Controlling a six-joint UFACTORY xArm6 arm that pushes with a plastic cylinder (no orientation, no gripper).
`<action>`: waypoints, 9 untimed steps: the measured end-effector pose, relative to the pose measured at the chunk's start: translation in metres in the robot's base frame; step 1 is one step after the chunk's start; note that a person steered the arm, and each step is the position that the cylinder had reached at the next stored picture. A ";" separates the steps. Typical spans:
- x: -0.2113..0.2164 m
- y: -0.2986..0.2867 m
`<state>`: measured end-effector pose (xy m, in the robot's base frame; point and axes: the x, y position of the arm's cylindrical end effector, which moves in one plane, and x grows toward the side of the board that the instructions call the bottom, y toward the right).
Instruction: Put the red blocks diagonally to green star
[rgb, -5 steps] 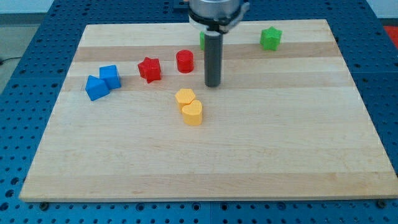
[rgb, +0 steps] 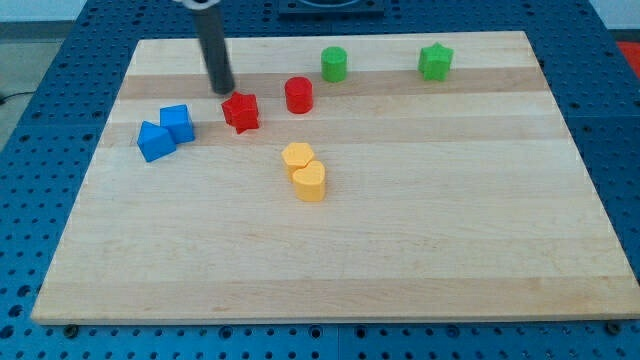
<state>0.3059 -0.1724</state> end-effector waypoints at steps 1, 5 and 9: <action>0.045 -0.004; 0.004 0.060; 0.056 0.078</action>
<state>0.3621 -0.0943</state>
